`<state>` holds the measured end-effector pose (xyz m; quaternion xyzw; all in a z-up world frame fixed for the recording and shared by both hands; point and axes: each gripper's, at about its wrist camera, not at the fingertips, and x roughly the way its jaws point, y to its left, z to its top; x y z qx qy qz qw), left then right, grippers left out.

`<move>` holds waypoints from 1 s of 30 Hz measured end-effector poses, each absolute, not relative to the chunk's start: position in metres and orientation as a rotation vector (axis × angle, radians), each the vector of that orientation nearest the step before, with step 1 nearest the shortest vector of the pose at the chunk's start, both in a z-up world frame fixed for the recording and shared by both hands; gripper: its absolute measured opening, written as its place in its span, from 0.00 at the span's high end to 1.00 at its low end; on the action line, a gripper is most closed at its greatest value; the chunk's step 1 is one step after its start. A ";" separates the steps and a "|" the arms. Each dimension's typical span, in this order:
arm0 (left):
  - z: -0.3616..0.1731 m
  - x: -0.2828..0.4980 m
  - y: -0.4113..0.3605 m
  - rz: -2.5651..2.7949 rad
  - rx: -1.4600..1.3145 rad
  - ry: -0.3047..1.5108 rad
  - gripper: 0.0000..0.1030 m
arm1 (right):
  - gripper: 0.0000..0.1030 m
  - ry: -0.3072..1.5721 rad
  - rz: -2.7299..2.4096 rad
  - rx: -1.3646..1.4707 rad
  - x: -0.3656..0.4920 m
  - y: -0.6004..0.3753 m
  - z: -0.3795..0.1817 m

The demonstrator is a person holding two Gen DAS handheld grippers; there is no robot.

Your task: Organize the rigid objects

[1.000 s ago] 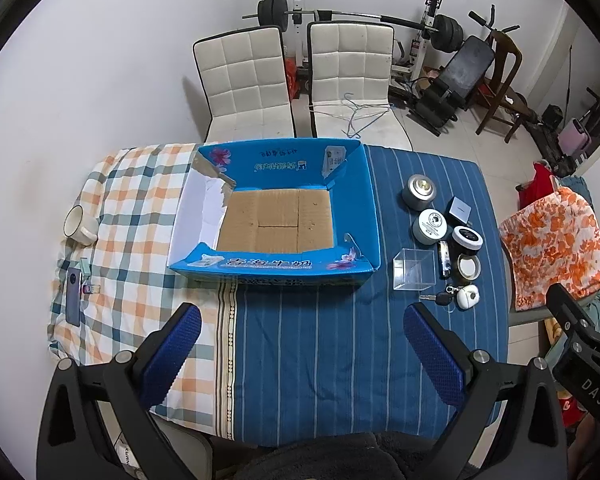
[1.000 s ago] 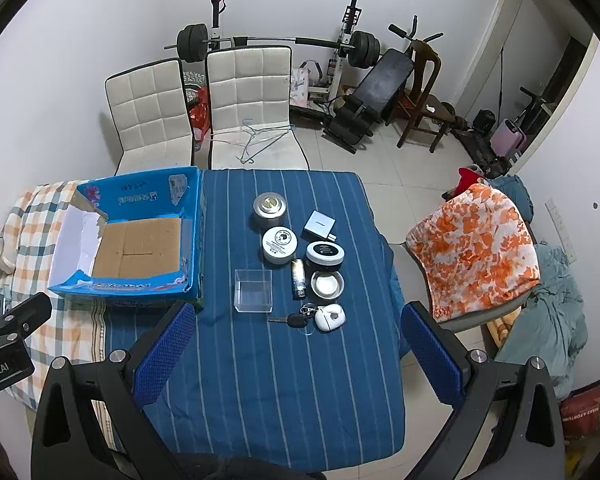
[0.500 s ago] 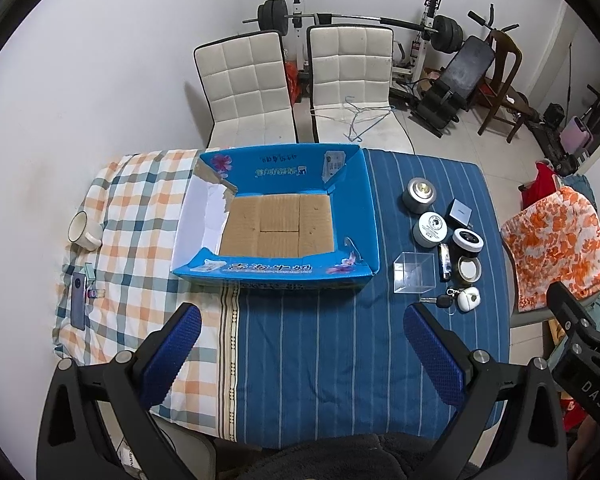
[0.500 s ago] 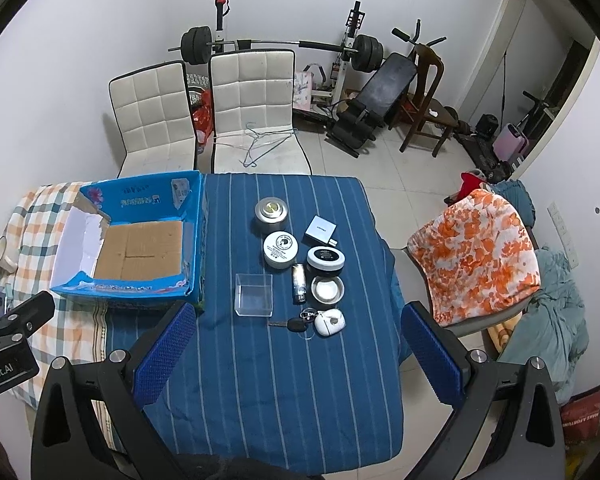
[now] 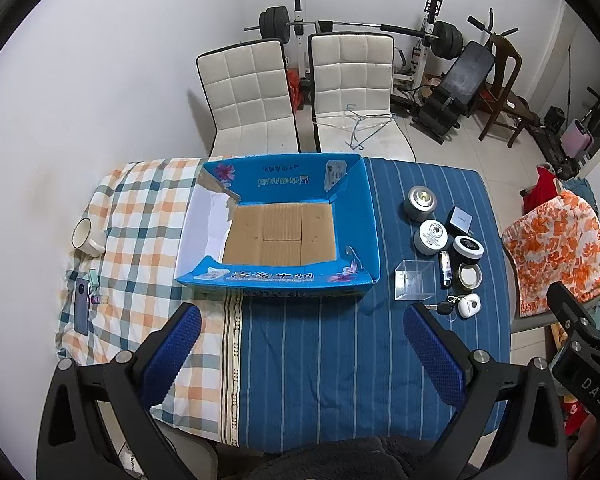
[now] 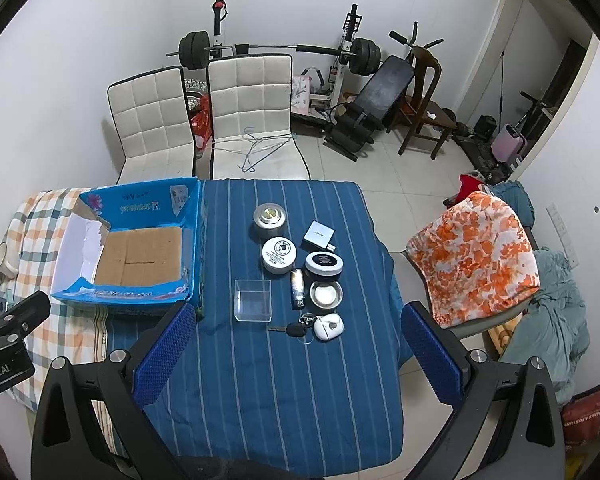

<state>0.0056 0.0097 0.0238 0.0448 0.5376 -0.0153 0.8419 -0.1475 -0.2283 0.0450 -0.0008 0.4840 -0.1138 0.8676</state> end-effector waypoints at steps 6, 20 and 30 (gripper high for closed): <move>0.031 0.005 0.008 -0.031 0.106 1.110 0.00 | 0.00 0.998 -0.236 0.001 -0.147 -0.227 0.049; 0.034 -0.003 0.006 -0.026 0.110 1.079 0.00 | 0.00 0.978 -0.232 0.004 -0.151 -0.223 0.055; 0.026 0.003 -0.003 -0.051 0.109 1.102 0.00 | 0.00 1.027 -0.216 0.044 -0.149 -0.230 0.038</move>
